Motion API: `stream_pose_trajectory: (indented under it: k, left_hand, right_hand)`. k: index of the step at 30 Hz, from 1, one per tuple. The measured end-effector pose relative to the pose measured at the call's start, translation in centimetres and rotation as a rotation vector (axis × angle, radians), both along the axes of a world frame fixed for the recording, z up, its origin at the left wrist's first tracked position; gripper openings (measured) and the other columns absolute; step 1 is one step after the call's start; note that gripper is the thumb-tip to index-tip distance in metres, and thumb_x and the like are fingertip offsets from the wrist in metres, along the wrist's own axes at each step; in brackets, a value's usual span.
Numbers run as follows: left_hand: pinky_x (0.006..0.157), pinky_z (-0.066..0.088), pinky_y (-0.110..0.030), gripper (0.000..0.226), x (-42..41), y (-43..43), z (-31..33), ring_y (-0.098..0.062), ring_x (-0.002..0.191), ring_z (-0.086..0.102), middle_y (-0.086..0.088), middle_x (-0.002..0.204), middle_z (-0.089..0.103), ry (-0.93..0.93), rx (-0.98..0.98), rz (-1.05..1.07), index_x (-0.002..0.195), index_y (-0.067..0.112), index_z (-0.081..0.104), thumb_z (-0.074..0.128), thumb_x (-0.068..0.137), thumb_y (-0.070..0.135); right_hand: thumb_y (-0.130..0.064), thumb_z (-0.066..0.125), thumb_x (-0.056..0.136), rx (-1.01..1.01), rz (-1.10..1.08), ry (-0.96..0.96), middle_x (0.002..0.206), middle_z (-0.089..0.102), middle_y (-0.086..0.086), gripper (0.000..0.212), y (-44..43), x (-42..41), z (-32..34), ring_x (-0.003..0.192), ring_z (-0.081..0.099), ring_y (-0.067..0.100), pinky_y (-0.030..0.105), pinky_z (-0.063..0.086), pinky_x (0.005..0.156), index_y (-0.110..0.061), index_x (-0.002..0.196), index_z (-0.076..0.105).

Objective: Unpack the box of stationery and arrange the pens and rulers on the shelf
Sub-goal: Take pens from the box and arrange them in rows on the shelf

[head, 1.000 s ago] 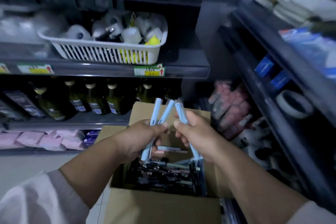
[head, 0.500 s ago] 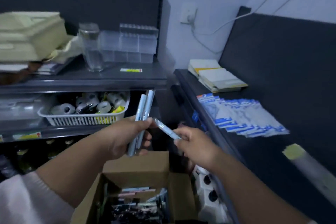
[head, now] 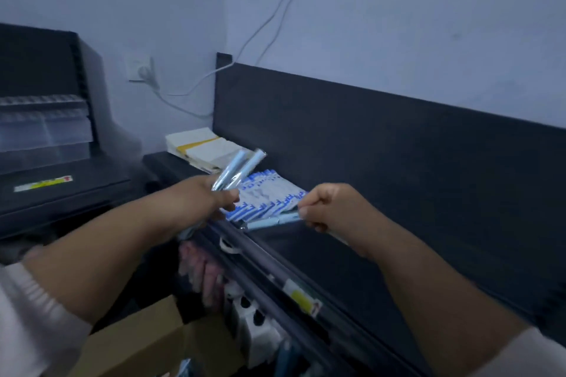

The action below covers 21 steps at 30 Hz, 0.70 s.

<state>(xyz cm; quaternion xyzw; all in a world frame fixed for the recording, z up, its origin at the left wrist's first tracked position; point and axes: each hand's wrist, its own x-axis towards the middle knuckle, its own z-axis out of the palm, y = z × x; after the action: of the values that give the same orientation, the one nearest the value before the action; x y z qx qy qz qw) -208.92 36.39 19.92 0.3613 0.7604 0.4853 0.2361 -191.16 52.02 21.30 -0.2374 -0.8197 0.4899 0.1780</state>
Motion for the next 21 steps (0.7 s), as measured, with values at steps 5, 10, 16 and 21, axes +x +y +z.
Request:
stream_pose_trajectory:
  k: [5,10,16,21]
  left_hand:
    - [0.057,0.046,-0.015,0.014,6.6,3.5,0.3,-0.006,0.065,0.061,0.007,0.076,0.069,0.045,-0.053,-0.352,0.09,0.017,0.068,0.057,0.094,0.024]
    - [0.06,0.05,-0.027,0.013,15.0,5.4,1.0,-0.011,0.06,0.059,0.001,0.067,0.065,-0.04,-0.127,-0.682,0.089,0.019,0.067,0.057,0.094,0.023]
    - [0.068,0.054,-0.031,0.02,25.1,6.9,1.7,-0.023,0.079,0.068,-0.017,0.095,0.071,-0.194,-0.233,-0.947,0.107,0.011,0.065,0.057,0.094,0.024]
    - [0.06,0.049,-0.027,0.022,35.7,8.0,2.0,-0.015,0.062,0.06,-0.005,0.071,0.062,-0.098,-0.265,-1.094,0.092,0.012,0.064,0.06,0.092,0.033]
  right_hand:
    - [-0.012,0.071,0.084,-0.076,-0.198,-0.002,0.079,0.063,0.007,0.032,-1.5,7.2,0.7,0.061,0.057,0.009,0.017,0.048,0.054,-0.014,0.111,0.054]
    - [-0.006,0.066,0.085,-0.092,-0.29,0.032,0.075,0.062,0.001,0.033,-2.5,15.2,1.0,0.061,0.057,0.009,0.022,0.047,0.057,-0.017,0.114,0.054]
    - [-0.002,0.06,0.088,-0.111,-0.381,0.08,0.08,0.064,0.005,0.028,-4.2,26.1,1.8,0.065,0.059,0.01,0.022,0.049,0.063,-0.015,0.113,0.058]
    - [0.002,0.06,0.088,-0.13,-0.488,0.129,0.073,0.064,0.005,0.013,-5.9,36.4,1.6,0.062,0.06,0.01,0.021,0.05,0.06,-0.011,0.09,0.057]
